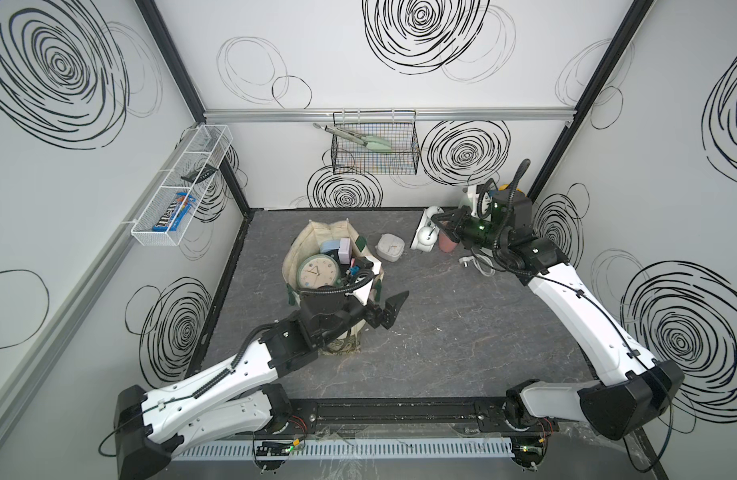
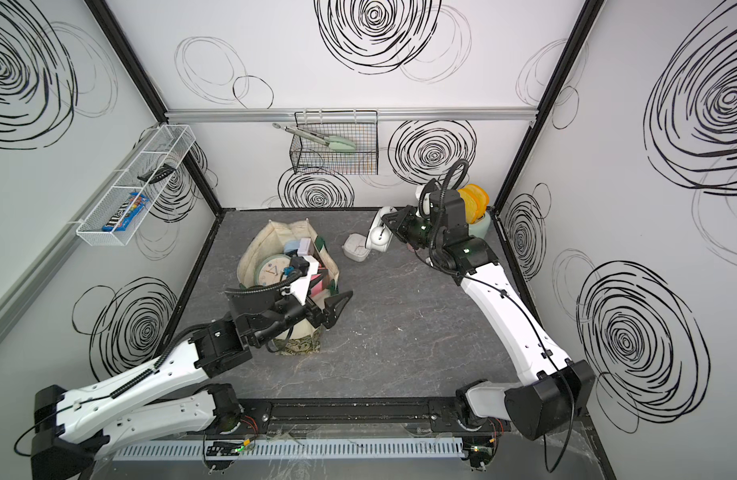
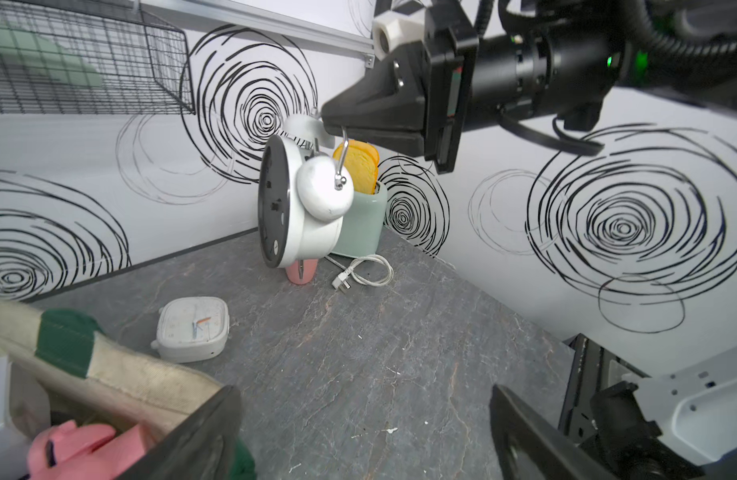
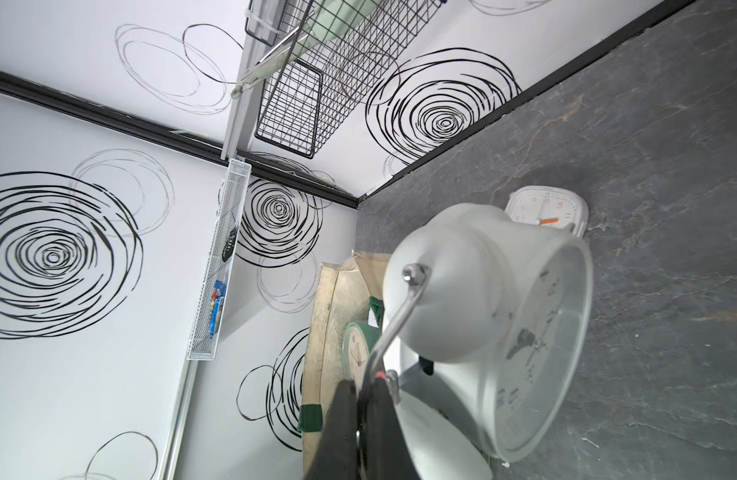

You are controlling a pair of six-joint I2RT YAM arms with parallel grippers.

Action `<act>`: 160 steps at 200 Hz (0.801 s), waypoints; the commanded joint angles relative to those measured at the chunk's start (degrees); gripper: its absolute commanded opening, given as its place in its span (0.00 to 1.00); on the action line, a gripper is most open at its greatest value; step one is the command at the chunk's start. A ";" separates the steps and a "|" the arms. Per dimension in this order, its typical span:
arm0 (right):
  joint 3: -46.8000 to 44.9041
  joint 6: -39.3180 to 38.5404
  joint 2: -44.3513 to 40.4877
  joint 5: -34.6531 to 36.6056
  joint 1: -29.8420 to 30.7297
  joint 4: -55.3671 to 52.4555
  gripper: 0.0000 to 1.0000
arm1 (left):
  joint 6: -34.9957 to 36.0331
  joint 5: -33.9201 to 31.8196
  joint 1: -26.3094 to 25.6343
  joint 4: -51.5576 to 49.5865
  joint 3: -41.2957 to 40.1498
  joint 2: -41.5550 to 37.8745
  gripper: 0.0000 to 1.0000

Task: Put the alarm clock into the canvas bag
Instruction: Pick up the alarm from the center of the board.

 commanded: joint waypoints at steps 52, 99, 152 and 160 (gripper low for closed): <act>0.18 3.97 -6.87 -5.64 -0.62 1.47 0.00 | 9.14 -11.53 -3.84 18.24 5.55 15.02 0.96; -0.97 4.66 -9.10 -7.37 -0.54 0.84 0.00 | 9.09 -15.98 -3.92 21.80 9.98 21.48 0.96; -1.94 5.36 -10.30 -8.55 -0.48 1.33 0.00 | 12.32 -19.07 -3.93 25.39 13.49 27.70 0.96; -1.96 5.54 -10.42 -8.65 -0.45 1.36 0.00 | 12.66 -19.91 -4.01 25.56 14.20 28.70 0.96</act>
